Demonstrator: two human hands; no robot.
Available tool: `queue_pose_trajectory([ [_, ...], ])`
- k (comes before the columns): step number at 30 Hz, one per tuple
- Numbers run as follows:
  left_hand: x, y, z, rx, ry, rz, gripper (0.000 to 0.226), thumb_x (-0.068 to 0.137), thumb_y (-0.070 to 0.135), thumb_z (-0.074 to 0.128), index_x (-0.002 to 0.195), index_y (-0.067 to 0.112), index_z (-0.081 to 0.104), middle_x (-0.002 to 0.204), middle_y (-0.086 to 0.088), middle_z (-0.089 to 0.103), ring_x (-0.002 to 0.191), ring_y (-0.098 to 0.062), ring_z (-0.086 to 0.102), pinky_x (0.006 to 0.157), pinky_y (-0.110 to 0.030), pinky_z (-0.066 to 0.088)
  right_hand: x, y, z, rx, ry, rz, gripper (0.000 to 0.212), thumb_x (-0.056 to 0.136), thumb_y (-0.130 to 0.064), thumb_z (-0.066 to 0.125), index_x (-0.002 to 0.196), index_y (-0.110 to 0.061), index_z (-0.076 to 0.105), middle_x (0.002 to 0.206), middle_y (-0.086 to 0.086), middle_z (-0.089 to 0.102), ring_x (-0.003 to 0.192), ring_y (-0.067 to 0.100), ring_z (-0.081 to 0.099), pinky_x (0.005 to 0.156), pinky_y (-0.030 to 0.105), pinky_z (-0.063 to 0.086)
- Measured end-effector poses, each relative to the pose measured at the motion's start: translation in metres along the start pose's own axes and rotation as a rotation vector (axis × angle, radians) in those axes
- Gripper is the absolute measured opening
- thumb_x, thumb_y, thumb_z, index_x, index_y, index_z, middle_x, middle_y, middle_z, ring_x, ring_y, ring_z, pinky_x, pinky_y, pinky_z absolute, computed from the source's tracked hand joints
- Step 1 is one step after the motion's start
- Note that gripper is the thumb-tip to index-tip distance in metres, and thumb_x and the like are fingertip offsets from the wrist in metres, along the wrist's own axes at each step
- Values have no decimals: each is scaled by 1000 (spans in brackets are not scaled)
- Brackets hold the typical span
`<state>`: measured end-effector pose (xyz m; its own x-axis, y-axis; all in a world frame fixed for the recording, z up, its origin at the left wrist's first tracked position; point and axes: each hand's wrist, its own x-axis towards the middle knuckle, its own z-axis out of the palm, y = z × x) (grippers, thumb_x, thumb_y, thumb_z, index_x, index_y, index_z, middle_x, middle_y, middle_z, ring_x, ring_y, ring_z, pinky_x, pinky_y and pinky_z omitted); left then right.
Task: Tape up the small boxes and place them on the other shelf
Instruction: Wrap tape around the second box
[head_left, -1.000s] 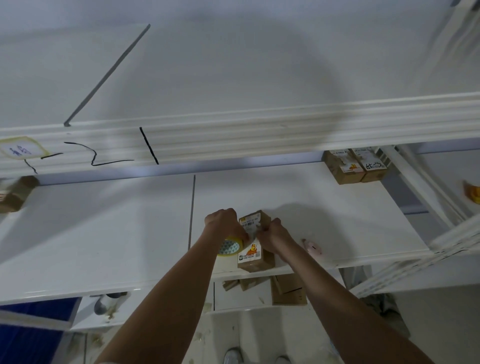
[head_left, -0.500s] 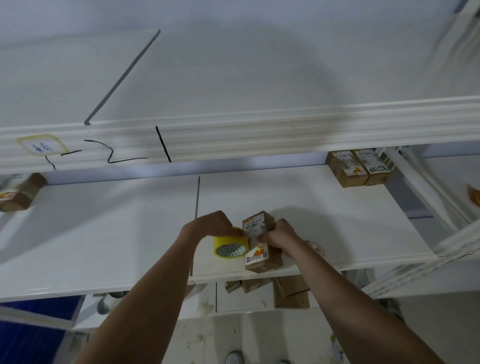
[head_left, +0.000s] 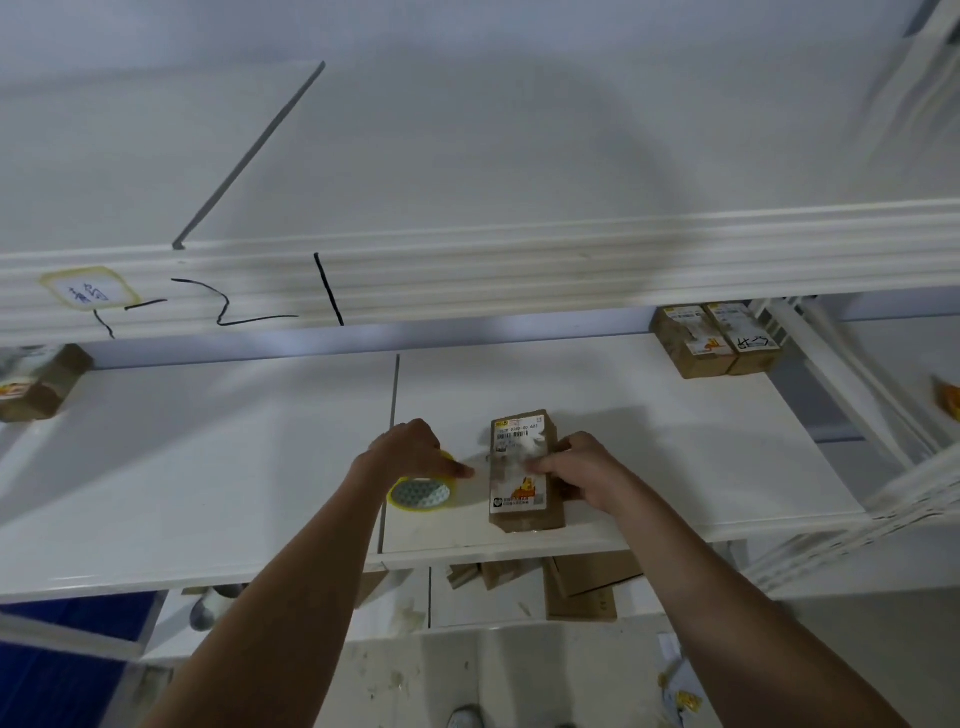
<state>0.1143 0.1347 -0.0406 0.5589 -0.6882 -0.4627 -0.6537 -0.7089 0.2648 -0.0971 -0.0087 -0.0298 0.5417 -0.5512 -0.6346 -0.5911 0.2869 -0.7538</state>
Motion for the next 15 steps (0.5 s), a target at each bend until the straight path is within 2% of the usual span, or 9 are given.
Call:
queue_pose_trajectory([
  [2,-1,1,5,-29,-43,-7,74,44,87,71,69,17,65,73,-1,67,69,-16,66,66,-30,52,-3,0,-2,10,-24,-10,30,81,-8,81,106,-4,65,100,12,76,92,27,74,86,47,60],
  [4,-2,3,6,-57,-60,-6,70,51,82,75,74,16,67,76,-1,68,70,-15,66,64,-29,51,-5,3,-5,50,-57,-18,31,82,-7,80,107,-2,63,101,12,76,94,28,74,86,46,60],
  [7,-1,3,6,-90,-79,-3,68,56,78,77,80,15,69,82,-1,69,72,-14,66,64,-28,51,-6,10,-10,135,-90,-1,46,81,-7,80,118,1,54,106,16,74,95,30,74,80,44,62],
  [9,-2,4,4,-89,-90,14,67,58,78,76,83,16,69,83,0,68,73,-12,65,64,-27,51,-7,12,-12,176,-111,6,52,79,-7,81,122,2,52,108,18,74,95,32,74,84,47,61],
  [12,-3,5,2,-76,-102,52,63,62,79,73,79,19,67,83,2,66,76,-12,65,66,-26,52,-10,11,-16,222,-153,-6,45,82,-4,79,119,3,54,107,19,74,97,33,74,90,51,58],
  [15,-4,6,1,-135,-129,80,53,73,73,70,75,20,64,81,1,64,77,-14,64,67,-25,49,-13,12,-21,289,-192,-25,52,82,-3,79,125,4,50,110,21,73,98,35,73,83,48,61],
])
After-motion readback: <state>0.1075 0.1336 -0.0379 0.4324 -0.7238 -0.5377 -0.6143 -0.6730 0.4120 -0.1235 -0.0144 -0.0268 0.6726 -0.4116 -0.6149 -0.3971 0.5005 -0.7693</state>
